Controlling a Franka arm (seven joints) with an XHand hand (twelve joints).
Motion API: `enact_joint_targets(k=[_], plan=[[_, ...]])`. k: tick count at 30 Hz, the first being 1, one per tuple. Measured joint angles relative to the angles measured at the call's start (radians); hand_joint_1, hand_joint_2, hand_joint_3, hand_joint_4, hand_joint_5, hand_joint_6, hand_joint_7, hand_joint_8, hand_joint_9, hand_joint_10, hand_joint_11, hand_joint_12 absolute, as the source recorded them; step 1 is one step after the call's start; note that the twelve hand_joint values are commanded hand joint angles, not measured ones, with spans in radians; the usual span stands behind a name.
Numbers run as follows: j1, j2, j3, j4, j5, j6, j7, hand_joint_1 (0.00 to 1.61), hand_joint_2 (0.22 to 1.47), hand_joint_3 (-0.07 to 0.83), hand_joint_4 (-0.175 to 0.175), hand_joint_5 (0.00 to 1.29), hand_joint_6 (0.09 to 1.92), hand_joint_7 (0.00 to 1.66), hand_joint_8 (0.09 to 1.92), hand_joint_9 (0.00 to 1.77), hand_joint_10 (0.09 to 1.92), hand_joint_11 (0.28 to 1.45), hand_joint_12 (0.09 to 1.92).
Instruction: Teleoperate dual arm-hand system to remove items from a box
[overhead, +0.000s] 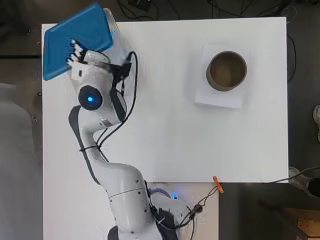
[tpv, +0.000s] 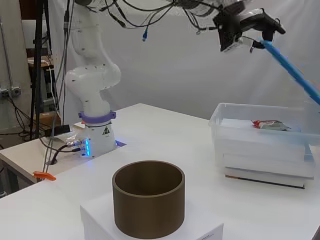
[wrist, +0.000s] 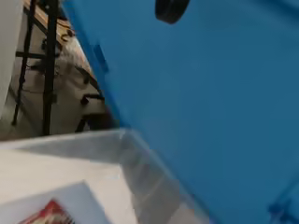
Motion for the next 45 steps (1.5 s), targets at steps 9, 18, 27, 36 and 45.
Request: enact_joint_targets(k=[9, 18, 27, 36, 45], plan=[[0.008, 0.108, 0.091, 0.155, 0.249, -0.069, -0.307, 1.13, 1.2, 0.0, -0.062, 0.75, 1.18, 0.95, 1.28, 1.15, 1.22, 0.72, 1.45], [0.128, 0.409, 0.202, 0.551, 0.115, -0.433, 0.066, 0.93, 1.24, 0.001, 0.152, 0.76, 1.33, 0.93, 1.59, 1.1, 1.76, 0.76, 1.7], [0.156, 0.331, 0.219, 0.437, 0.086, -0.45, 0.073, 0.09, 0.93, -0.001, 0.057, 0.4, 0.09, 0.61, 0.09, 0.7, 0.09, 0.68, 0.09], [0.163, 0.397, 0.079, 0.395, -0.002, -0.624, 0.819, 0.06, 0.96, 0.003, 0.046, 0.4, 0.09, 0.64, 0.09, 0.69, 0.09, 0.65, 0.09], [0.147, 0.478, -0.041, 0.36, -0.019, -0.597, 0.799, 0.07, 0.91, -0.013, 0.023, 0.2, 0.09, 0.41, 0.09, 0.55, 0.09, 0.6, 0.09]])
